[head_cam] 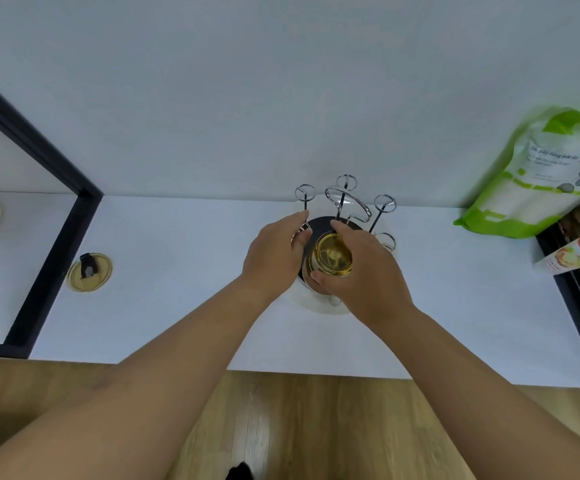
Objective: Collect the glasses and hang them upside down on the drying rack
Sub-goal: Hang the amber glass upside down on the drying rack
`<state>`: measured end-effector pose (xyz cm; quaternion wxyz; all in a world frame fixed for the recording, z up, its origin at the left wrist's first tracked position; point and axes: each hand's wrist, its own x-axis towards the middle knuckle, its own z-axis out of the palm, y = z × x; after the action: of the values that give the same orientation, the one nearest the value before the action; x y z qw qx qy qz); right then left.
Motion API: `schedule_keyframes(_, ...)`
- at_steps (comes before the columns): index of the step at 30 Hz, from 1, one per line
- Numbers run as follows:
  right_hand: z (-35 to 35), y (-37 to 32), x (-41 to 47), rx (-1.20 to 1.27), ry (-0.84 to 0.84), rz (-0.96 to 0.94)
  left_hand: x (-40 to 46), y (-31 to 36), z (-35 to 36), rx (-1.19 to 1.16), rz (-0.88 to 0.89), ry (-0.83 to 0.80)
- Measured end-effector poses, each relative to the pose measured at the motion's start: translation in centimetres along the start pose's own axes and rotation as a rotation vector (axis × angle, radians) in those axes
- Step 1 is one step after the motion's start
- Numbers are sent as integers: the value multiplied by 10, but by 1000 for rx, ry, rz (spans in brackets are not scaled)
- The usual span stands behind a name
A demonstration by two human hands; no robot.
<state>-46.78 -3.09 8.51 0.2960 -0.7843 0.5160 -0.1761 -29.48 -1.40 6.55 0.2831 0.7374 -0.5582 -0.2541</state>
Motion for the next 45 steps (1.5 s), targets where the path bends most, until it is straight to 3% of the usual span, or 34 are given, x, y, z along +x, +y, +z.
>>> schedule_keyframes(22,12,10,-1,-11,-68,2,1,2,2,26,-22,-3)
schedule_keyframes(35,-17,22,-20,-6,39,13,-26,3,3,46,20,-4)
schedule_keyframes(41,-35,39,-20,-19,39,52,-42,11,4,65,91,-41)
schedule_keyframes(45,-38,48,-18,-45,25,63,-46,17,0,112,233,71)
